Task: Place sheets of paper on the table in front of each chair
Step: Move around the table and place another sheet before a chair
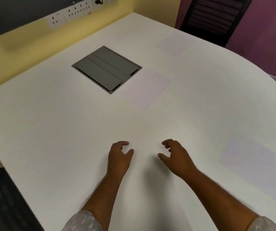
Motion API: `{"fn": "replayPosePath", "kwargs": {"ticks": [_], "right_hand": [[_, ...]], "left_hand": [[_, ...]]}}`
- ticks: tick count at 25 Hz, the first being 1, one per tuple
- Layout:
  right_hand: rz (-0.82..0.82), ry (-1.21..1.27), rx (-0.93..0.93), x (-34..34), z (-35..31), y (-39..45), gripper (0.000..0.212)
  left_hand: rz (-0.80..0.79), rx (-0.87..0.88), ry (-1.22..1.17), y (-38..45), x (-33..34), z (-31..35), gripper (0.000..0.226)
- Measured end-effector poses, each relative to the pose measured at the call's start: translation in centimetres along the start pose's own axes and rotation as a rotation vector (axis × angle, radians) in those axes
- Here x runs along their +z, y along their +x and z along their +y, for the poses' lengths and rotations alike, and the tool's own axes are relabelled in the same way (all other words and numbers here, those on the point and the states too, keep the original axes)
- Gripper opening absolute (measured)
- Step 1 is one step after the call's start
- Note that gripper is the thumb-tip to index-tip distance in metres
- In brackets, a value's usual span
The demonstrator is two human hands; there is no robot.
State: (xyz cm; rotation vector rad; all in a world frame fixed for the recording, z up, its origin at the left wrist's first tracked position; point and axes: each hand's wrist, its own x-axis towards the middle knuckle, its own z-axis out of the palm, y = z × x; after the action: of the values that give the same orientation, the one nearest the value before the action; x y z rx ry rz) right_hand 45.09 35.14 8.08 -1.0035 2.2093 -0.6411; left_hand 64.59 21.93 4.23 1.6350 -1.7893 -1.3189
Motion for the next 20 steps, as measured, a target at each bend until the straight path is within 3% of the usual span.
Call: {"fn": "replayPosePath", "kwargs": {"ticks": [5, 11, 14, 18, 20], "right_hand": [[-0.007, 0.029, 0.034, 2.8, -1.1, 6.3, 0.051], [0.027, 0.006, 0.04, 4.0, -1.2, 10.6, 0.052], [0.014, -0.03, 0.005, 4.6, -1.5, 12.2, 0.052], [0.015, -0.04, -0.041, 5.2, -1.8, 14.2, 0.051], [0.028, -0.047, -0.055, 5.5, -1.8, 15.5, 0.052]], "left_hand": [[-0.006, 0.235, 0.252, 7.9, 1.2, 0.0, 0.032], [-0.019, 0.37, 0.325, 17.5, 3.2, 2.8, 0.042], [-0.048, 0.375, 0.461, 22.3, 4.3, 4.1, 0.066], [-0.149, 0.326, 0.669, 27.4, 6.1, 6.0, 0.118], [-0.207, 0.301, 0.75, 29.2, 6.5, 6.3, 0.131]]}}
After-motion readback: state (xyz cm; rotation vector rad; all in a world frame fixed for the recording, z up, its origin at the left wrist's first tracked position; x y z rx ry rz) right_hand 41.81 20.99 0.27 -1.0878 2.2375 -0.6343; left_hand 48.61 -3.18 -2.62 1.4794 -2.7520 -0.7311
